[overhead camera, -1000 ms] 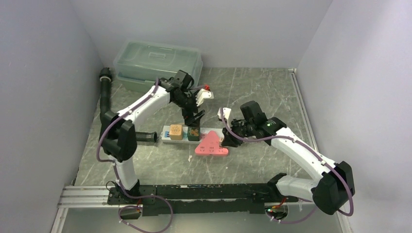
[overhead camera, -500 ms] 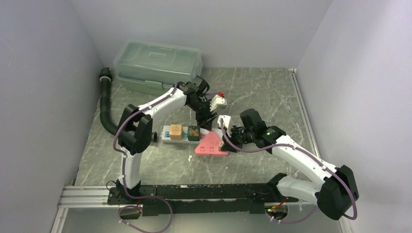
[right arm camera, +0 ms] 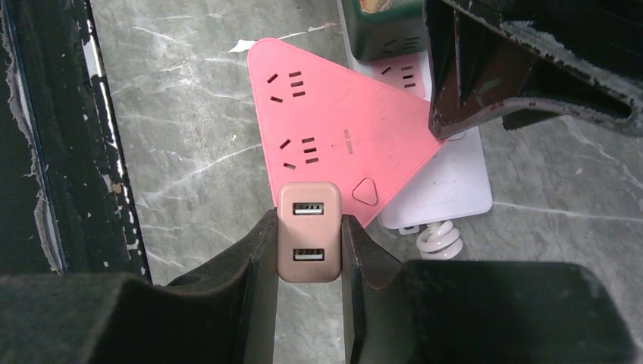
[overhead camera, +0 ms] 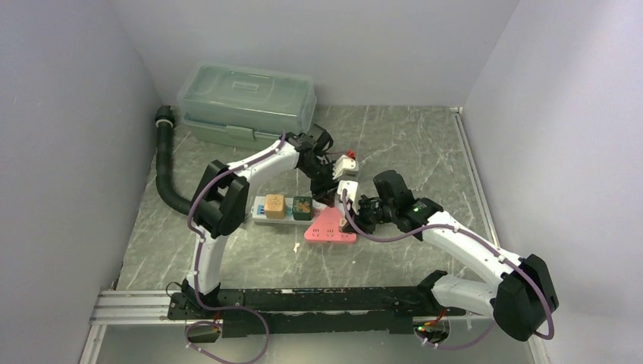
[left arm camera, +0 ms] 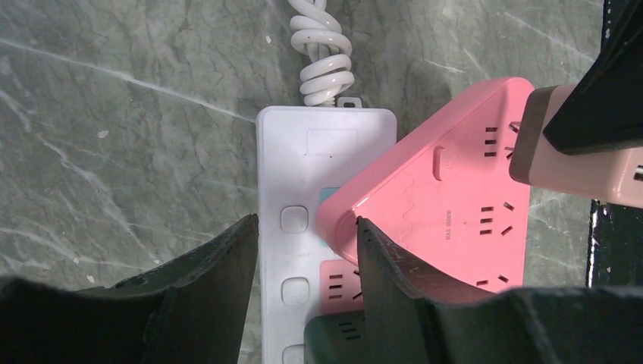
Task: Insert the plug
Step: Insert the plug into the socket.
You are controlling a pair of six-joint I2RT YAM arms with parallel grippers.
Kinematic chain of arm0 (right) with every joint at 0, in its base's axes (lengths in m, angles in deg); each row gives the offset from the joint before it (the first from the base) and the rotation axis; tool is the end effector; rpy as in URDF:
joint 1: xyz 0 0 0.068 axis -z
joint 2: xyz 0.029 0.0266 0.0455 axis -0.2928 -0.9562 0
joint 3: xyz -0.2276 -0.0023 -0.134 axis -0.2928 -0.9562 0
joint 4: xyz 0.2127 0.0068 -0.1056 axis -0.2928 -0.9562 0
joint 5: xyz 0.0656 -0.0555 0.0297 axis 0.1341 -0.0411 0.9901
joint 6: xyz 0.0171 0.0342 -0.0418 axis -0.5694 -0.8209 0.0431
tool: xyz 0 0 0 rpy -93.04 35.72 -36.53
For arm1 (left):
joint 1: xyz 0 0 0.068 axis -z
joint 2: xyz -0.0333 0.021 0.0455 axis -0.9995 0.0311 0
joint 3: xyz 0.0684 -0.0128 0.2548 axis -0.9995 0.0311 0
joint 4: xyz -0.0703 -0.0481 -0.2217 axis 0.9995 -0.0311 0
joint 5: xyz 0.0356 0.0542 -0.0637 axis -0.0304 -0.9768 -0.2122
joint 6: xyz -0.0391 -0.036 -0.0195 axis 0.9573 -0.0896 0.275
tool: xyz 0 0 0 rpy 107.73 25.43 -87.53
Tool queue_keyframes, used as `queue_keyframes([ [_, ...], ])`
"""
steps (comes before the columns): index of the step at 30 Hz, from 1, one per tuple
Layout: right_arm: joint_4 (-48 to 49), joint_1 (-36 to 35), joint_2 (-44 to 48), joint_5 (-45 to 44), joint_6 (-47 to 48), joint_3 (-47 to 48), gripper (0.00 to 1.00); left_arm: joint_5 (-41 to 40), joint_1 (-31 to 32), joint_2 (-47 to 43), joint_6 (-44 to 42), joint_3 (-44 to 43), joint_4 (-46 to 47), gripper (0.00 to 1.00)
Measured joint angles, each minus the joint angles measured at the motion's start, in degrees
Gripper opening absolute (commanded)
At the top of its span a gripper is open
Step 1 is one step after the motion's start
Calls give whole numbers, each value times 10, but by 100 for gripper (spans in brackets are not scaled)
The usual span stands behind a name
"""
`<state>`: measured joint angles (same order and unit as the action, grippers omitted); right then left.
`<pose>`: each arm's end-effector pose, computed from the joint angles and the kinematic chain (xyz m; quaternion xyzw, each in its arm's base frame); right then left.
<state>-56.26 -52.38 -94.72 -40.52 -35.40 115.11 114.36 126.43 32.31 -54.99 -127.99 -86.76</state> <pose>0.1571 0.1370 0.2372 -0.5466 0.7048 0.2787 0.3561 0.3064 -0.2740 0.2095 0.6380 0.6681 -0.3373 0.1811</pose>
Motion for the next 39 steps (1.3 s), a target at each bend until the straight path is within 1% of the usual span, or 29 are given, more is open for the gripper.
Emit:
queue_keyframes([
  [2,0,0,-2,0,3,0,0,-1,3,0,-3,0,3,49],
  [7,0,0,-6,2,8,0,0,-5,11,1,-16,1,3,46],
  [9,2,0,-7,2,9,-1,0,-5,12,1,-19,2,5,43],
  [12,5,0,-9,2,9,-4,0,-2,14,0,-27,8,10,42],
  [15,9,0,-16,4,9,-5,0,2,14,0,-30,11,14,39],
  [28,39,0,-13,4,9,-21,0,4,16,-19,-52,42,39,36],
  [39,39,0,2,2,10,-29,0,2,19,-25,-61,50,47,34],
])
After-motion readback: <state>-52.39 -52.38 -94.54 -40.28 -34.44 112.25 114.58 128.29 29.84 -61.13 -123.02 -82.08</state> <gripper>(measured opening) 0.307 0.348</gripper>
